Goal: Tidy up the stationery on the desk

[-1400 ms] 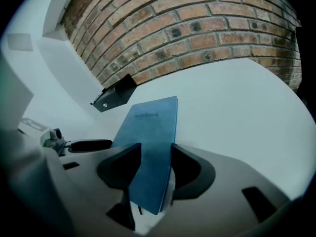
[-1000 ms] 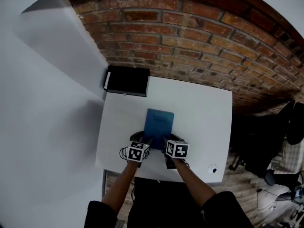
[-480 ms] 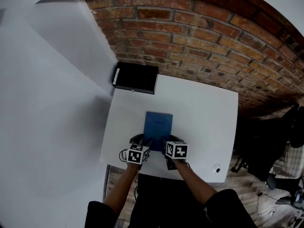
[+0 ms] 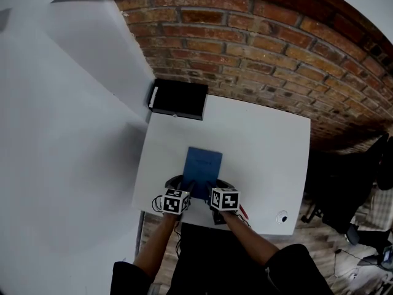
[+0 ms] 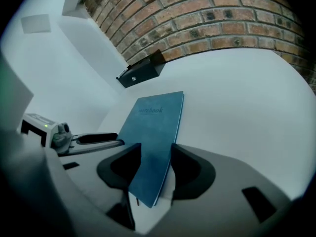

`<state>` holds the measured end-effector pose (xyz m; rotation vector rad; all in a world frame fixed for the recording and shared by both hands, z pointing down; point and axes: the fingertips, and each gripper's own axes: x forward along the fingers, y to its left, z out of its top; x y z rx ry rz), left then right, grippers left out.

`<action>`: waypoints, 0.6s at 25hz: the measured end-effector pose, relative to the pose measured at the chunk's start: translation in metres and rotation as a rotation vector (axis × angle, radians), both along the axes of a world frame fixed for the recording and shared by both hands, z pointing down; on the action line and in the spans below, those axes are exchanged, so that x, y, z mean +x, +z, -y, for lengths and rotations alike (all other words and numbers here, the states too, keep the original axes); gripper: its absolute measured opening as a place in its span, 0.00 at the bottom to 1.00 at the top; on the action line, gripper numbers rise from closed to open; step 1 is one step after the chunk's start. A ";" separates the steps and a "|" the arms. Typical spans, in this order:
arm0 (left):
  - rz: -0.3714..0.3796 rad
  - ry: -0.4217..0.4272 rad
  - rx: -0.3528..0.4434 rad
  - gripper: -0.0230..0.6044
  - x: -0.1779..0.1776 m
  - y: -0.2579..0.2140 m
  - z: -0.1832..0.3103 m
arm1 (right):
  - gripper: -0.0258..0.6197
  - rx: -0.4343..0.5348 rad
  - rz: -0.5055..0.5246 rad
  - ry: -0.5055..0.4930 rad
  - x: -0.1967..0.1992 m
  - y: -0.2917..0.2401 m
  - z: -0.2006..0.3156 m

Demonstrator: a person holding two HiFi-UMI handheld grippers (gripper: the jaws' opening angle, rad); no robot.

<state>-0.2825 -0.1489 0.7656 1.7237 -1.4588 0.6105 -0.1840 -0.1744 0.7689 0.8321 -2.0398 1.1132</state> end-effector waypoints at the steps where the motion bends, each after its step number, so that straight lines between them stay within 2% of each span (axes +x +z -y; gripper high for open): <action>1: 0.002 0.002 0.000 0.42 0.000 0.000 -0.001 | 0.35 -0.003 0.001 0.005 0.000 0.000 0.000; 12: -0.004 -0.006 -0.002 0.42 0.000 0.001 -0.003 | 0.35 0.015 0.008 -0.034 0.000 0.002 -0.001; 15: 0.007 -0.022 0.026 0.42 -0.004 -0.006 -0.002 | 0.35 0.032 0.043 -0.031 0.001 -0.004 0.000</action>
